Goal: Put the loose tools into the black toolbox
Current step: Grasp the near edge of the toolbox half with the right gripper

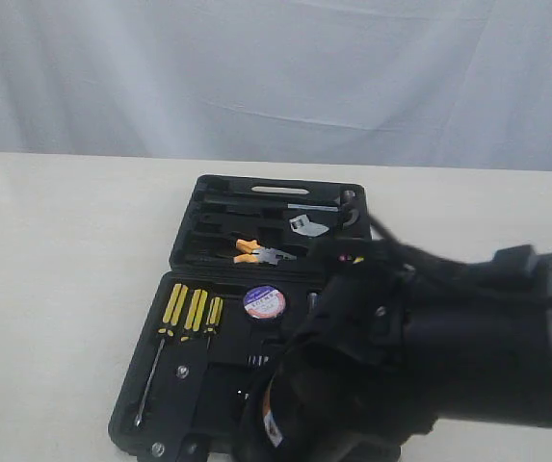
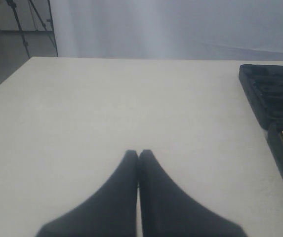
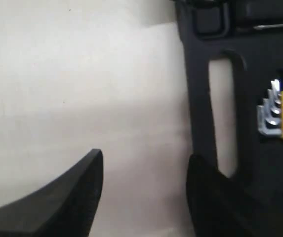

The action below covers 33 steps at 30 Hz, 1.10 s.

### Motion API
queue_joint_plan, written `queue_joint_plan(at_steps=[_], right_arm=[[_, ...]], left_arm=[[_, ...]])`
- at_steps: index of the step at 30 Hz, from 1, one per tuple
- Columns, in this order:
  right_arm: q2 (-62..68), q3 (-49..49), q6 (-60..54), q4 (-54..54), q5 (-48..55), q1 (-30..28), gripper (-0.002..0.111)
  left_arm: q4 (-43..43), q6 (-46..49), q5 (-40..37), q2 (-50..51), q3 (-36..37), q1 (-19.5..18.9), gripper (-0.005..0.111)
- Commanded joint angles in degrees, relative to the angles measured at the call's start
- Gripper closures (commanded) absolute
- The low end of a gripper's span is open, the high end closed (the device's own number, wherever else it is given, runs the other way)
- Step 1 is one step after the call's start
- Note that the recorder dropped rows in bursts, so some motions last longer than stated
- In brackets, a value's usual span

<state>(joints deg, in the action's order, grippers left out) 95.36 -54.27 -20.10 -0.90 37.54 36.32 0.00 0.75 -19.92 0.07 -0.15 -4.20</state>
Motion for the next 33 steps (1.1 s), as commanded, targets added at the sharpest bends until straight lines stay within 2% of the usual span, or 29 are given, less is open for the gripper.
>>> queue_joint_plan(at_steps=[1,16,23,33], right_arm=[[3.59,-0.3,-0.72,-1.3,-3.1,1.39,0.058],[5.46,-0.3,6.32,-12.27,-7.3,1.39,0.058],[7.06,-0.3,14.58,-20.36,-7.54,1.39,0.058],[8.66,-0.3,15.1,-21.28,-8.58,1.39,0.058]], left_arm=[[0.0,-0.33,0.31,-0.07,0.15,0.27,0.107],[0.0,-0.33,0.31,-0.07,0.15,0.27,0.107],[0.0,-0.33,0.31,-0.07,0.15,0.27,0.107],[0.0,-0.33,0.31,-0.07,0.15,0.27,0.107]])
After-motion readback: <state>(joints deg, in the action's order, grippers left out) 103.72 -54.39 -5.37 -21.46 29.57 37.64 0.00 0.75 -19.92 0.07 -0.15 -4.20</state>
